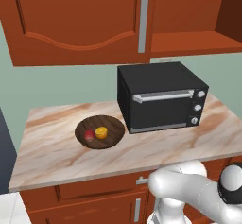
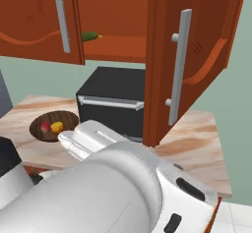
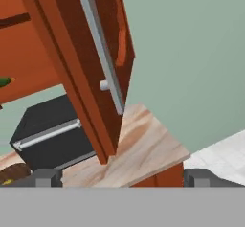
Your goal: Open the cabinet. Pick the orange and apple from the cabinet and place them into the bowl. Then close the cabinet.
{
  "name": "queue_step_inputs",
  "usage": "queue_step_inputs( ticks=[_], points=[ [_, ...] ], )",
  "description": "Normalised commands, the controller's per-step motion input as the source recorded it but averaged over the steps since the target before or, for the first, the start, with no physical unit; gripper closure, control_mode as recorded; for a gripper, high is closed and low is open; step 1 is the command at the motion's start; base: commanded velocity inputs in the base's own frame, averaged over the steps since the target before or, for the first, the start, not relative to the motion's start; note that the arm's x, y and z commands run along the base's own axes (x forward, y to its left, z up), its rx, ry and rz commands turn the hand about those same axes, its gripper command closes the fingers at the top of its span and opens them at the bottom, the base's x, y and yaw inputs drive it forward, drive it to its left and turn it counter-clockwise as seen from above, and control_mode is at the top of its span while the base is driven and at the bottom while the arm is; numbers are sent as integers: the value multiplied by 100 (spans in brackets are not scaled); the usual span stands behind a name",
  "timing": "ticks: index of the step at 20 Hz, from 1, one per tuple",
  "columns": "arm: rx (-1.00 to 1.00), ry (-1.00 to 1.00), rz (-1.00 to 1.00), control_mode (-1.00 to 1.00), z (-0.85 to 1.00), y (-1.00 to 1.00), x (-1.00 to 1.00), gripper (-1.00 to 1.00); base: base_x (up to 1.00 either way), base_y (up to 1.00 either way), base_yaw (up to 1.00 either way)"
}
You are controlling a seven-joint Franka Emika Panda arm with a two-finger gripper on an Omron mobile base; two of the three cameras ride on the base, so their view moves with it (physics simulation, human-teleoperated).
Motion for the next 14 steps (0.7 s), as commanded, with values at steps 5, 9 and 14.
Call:
queue_step_inputs(
  ticks=[5, 9, 14],
  points=[
    [23, -13, 19, -100, -46, -25, 71, -100, 0, 0, 0],
    [35, -11, 18, -100, -7, -35, 78, -100, 0, 0, 0],
    [35, -9, 5, -100, -23, 8, 100, -100, 0, 0, 0]
  ],
)
